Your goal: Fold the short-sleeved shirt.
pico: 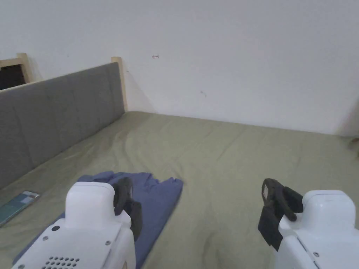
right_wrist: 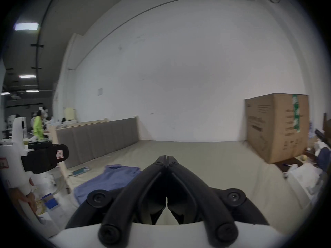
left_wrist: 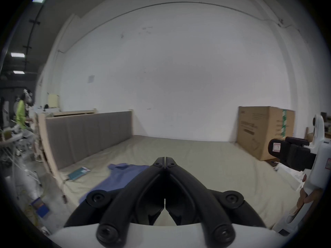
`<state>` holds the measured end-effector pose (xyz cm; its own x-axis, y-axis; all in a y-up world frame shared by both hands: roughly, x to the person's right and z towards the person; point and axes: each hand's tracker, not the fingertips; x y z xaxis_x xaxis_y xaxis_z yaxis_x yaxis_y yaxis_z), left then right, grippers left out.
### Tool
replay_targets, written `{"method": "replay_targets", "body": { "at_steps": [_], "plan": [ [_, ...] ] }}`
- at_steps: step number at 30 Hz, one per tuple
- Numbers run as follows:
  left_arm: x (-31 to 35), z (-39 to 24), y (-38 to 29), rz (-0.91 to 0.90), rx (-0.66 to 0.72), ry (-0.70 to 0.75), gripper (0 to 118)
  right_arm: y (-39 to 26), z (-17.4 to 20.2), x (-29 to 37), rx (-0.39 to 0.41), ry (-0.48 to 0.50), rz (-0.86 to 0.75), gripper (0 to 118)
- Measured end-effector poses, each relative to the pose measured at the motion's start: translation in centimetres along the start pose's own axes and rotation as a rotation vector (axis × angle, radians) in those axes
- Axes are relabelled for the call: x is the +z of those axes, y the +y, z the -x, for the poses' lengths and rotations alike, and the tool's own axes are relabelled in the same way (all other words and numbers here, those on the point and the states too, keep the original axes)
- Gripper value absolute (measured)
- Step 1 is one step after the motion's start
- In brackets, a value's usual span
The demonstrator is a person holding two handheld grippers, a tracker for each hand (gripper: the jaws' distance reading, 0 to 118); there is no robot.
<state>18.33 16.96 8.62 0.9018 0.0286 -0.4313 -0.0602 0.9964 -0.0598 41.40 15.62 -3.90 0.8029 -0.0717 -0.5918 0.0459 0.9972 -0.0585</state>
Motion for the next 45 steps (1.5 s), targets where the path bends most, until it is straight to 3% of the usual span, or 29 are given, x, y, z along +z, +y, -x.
{"method": "replay_targets", "body": {
  "at_steps": [2,5,8,13,17,23,27,28,31,32,35,43,45],
  "plan": [
    [0.9,2.0,0.1,-0.003,0.005,0.072,0,-0.2,2.0,-1.3,-0.023,0.100,0.024,0],
    [1.9,4.4,0.2,0.016,0.019,0.151,0,-0.8,5.0,-2.5,0.006,0.199,0.052,0],
    [2.1,5.6,0.0,0.034,-0.015,0.210,0,-1.5,7.1,-3.3,0.031,0.251,0.075,0],
    [-0.3,6.9,-1.1,0.103,0.032,0.177,0,-2.3,7.8,-4.7,0.040,0.262,0.116,0],
    [-5.8,7.9,-3.3,0.228,0.036,0.140,0,-3.4,7.0,-6.3,0.044,0.243,0.164,0],
    [-19.1,8.9,-10.1,0.554,0.129,-0.034,0,-6.1,6.0,-9.8,0.023,0.229,0.270,0],
    [-26.0,9.8,-14.4,0.777,0.096,0.034,0,-8.0,5.6,-12.2,0.035,0.221,0.339,0],
    [-27.1,10.3,-15.5,0.787,0.077,0.025,7,-8.3,5.5,-12.6,0.036,0.220,0.347,0],
    [-29.5,11.1,-16.5,0.792,0.075,-0.001,82,-9.6,4.8,-13.8,0.018,0.202,0.388,0],
    [-30.1,11.2,-16.5,0.798,0.098,-0.012,102,-10.1,4.6,-14.1,0.001,0.199,0.403,0],
    [-31.4,11.6,-16.3,0.788,0.111,-0.023,106,-11.1,3.7,-14.6,-0.039,0.192,0.459,0],
    [-35.6,11.2,-19.5,0.928,0.055,-0.036,109,-13.0,1.9,-15.0,-0.034,0.166,0.524,0],
    [-36.1,10.4,-20.8,0.947,-0.016,-0.034,109,-13.2,1.5,-15.2,-0.051,0.169,0.534,0]
  ]
}}
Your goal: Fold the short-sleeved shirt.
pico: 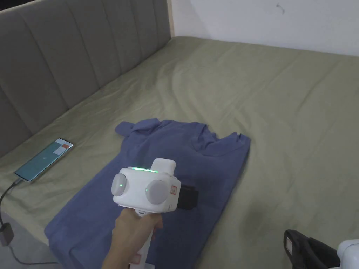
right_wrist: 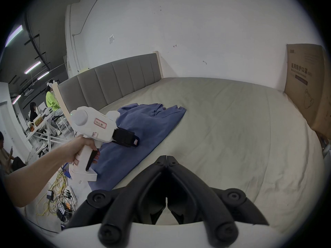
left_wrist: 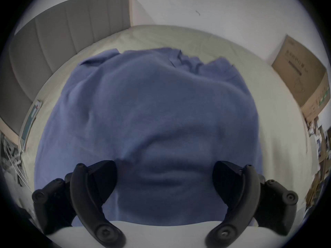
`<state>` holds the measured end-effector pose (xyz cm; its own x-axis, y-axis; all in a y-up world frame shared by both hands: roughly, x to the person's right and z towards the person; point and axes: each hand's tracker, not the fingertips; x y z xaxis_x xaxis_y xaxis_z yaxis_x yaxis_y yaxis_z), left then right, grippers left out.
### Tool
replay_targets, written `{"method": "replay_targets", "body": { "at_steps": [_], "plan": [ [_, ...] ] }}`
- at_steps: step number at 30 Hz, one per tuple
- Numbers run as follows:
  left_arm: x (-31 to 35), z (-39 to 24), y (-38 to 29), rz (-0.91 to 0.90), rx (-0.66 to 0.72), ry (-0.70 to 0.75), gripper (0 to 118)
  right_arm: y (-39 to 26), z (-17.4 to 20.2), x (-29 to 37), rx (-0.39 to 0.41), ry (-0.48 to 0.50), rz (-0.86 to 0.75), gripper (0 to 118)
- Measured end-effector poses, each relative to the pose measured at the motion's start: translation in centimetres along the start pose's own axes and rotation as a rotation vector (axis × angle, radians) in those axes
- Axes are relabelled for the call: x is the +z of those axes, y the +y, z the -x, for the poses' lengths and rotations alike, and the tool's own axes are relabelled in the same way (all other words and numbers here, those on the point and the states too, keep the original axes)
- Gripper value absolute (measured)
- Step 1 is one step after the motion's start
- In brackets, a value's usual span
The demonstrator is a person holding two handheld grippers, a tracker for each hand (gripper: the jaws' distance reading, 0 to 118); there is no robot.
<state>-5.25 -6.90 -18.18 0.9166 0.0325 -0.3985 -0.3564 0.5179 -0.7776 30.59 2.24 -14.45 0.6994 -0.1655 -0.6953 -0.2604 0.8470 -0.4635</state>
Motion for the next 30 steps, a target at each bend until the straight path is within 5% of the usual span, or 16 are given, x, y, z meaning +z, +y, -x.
{"method": "replay_targets", "body": {
  "at_steps": [4,7,9,11,12,30],
  "plan": [
    [0.4,0.1,0.7,0.013,0.055,0.010,106,-0.3,-0.3,-0.2,-0.005,0.001,0.011,0],
    [0.4,0.0,1.0,0.024,0.051,0.042,91,-0.7,-0.4,-0.4,-0.025,0.009,0.030,0],
    [0.9,-0.1,0.9,0.004,0.036,0.043,63,-0.9,-0.5,-0.4,-0.030,0.018,0.043,0],
    [1.1,0.3,0.8,-0.026,0.053,0.061,18,-1.1,-0.4,-0.5,-0.024,0.014,0.048,0],
    [1.0,0.6,0.7,-0.031,0.067,0.070,7,-1.1,-0.4,-0.5,-0.022,0.013,0.050,0],
    [8.8,2.9,2.5,-0.122,0.216,-0.100,3,-0.9,-3.6,3.4,-0.076,-0.062,0.014,0]
  ]
}}
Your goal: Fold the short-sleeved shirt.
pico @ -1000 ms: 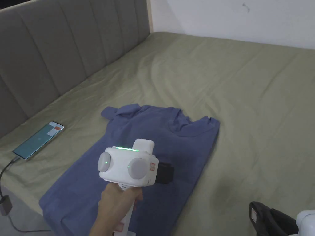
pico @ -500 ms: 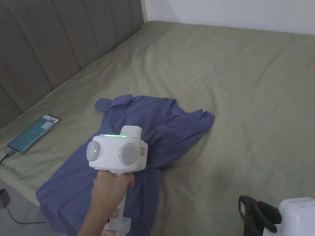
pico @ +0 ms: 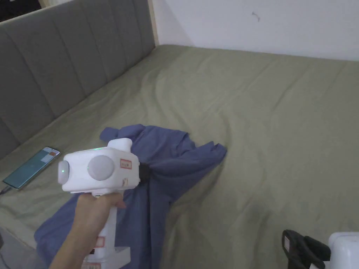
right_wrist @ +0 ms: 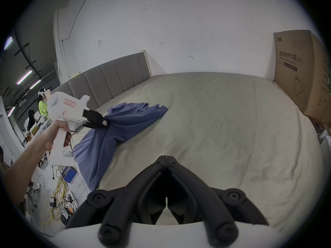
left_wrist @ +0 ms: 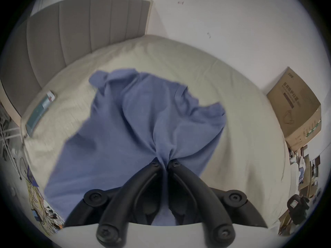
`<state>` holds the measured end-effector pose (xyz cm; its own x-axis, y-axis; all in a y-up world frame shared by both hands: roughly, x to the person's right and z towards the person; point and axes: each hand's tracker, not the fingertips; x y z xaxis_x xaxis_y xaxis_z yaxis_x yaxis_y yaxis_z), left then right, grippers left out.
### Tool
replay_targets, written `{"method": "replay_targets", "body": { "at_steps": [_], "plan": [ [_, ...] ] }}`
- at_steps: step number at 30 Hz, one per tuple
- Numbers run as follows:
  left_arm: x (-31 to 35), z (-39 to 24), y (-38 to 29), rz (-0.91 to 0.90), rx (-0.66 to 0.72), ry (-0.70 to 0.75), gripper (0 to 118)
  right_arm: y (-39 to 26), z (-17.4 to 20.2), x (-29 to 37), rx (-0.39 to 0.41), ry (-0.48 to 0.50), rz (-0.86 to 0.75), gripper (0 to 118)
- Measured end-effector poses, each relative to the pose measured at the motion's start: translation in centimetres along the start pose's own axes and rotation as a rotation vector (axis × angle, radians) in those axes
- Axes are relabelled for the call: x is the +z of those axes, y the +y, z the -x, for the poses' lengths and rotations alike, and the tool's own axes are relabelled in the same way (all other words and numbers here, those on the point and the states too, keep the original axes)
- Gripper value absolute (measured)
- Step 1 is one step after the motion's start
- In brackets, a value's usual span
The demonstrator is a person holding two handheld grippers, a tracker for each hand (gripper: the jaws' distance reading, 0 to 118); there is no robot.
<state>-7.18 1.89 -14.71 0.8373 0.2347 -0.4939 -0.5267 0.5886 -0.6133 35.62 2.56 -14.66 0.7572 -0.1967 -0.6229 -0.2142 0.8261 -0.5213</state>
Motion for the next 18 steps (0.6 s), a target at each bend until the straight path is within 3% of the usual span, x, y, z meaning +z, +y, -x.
{"method": "replay_targets", "body": {
  "at_steps": [6,10,15,18],
  "plan": [
    [10.3,-3.9,4.7,-0.213,0.001,-0.180,3,0.7,-1.8,3.2,-0.065,-0.035,-0.067,0],
    [16.7,-11.5,7.0,-0.324,-0.181,-0.211,3,1.3,-2.7,6.1,-0.062,-0.078,-0.119,0],
    [20.6,-21.2,7.1,-0.357,-0.303,-0.464,3,2.2,-4.9,10.2,-0.093,-0.156,-0.208,0],
    [21.2,-27.2,5.9,-0.352,-0.474,-0.572,3,2.4,-6.6,13.0,-0.099,-0.224,-0.256,0]
  ]
}}
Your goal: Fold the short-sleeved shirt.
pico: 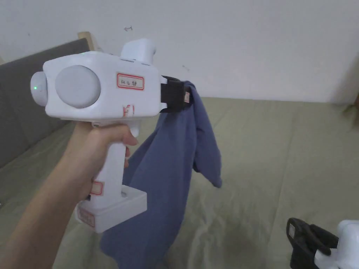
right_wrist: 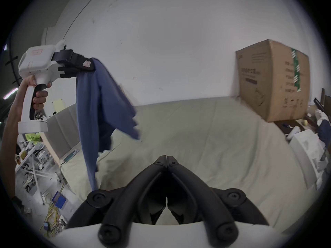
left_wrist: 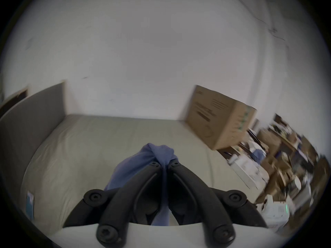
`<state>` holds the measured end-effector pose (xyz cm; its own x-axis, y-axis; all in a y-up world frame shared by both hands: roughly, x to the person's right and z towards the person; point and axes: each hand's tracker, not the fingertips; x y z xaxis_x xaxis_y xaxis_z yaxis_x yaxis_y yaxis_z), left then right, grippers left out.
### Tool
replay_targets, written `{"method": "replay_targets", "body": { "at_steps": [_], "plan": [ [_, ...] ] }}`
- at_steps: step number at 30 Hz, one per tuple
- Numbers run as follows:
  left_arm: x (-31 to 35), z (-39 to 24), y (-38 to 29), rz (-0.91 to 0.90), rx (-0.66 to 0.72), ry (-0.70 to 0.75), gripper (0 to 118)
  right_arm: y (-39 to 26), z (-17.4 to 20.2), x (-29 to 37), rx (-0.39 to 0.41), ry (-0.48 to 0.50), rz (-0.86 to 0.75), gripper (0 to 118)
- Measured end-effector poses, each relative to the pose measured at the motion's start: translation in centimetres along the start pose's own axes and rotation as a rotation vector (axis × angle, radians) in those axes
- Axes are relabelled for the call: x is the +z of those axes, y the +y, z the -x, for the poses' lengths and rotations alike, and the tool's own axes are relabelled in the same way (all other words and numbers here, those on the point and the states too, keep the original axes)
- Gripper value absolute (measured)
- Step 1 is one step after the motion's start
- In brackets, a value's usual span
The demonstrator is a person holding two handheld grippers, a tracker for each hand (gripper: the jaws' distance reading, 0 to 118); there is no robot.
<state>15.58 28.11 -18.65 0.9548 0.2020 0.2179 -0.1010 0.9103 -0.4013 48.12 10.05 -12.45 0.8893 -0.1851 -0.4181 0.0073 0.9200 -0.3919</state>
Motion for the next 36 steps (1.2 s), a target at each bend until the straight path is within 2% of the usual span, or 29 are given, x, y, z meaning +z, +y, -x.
{"method": "replay_targets", "body": {
  "at_steps": [2,4,6,12,15,18,22,23,24,25,26,27,28,29,31,33,34,36],
  "plan": [
    [-2.0,-3.3,-0.3,0.019,-0.040,-0.090,3,0.6,-1.6,1.4,0.014,-0.049,-0.027,0],
    [-4.6,-5.3,-1.9,0.055,-0.022,-0.141,3,1.0,-3.1,2.7,0.022,-0.130,-0.057,0],
    [-7.6,-7.6,-4.8,0.124,-0.021,-0.205,3,1.2,-4.9,3.8,0.012,-0.164,-0.059,0],
    [-20.2,-11.9,-19.9,0.507,0.028,-0.181,3,-0.6,-8.9,4.4,-0.063,-0.244,0.012,0],
    [-23.1,-12.8,-26.5,0.642,0.091,-0.222,3,-1.3,-9.6,4.4,-0.063,-0.249,0.051,0],
    [-24.0,-13.3,-28.2,0.654,0.073,-0.195,3,-1.8,-10.2,4.0,-0.048,-0.263,0.087,0],
    [-24.3,-12.2,-26.2,0.640,0.087,-0.154,5,-1.9,-10.8,3.6,-0.068,-0.263,0.091,0],
    [-24.3,-11.9,-25.9,0.628,0.069,-0.128,10,-1.8,-10.8,3.6,-0.076,-0.261,0.088,0],
    [-24.2,-11.8,-25.4,0.616,0.055,-0.124,23,-1.8,-10.7,3.5,-0.081,-0.258,0.086,0],
    [-23.7,-11.6,-25.0,0.594,0.050,-0.121,47,-1.7,-10.6,3.5,-0.082,-0.254,0.084,0],
    [-23.1,-11.4,-24.6,0.556,0.050,-0.123,88,-1.7,-10.6,3.5,-0.082,-0.250,0.084,0],
    [-22.3,-10.9,-24.6,0.499,0.077,-0.131,109,-1.7,-10.4,3.5,-0.080,-0.246,0.083,0],
    [-21.4,-10.3,-24.2,0.432,0.115,-0.143,117,-1.7,-10.3,3.5,-0.078,-0.243,0.082,0],
    [-20.2,-9.5,-23.5,0.362,0.155,-0.177,117,-1.6,-10.1,3.5,-0.078,-0.238,0.082,0],
    [-18.1,-8.9,-21.8,0.320,0.190,-0.152,117,-1.5,-9.9,3.6,-0.078,-0.228,0.079,0],
    [-16.2,-7.8,-20.8,0.333,0.165,-0.138,117,-1.4,-9.4,3.7,-0.077,-0.216,0.073,0],
    [-15.3,-7.2,-20.4,0.359,0.141,-0.176,117,-1.2,-9.2,3.8,-0.074,-0.209,0.070,0],
    [-13.7,-6.1,-20.2,0.447,0.100,-0.175,108,-1.0,-8.7,3.8,-0.066,-0.196,0.060,0]
  ]
}}
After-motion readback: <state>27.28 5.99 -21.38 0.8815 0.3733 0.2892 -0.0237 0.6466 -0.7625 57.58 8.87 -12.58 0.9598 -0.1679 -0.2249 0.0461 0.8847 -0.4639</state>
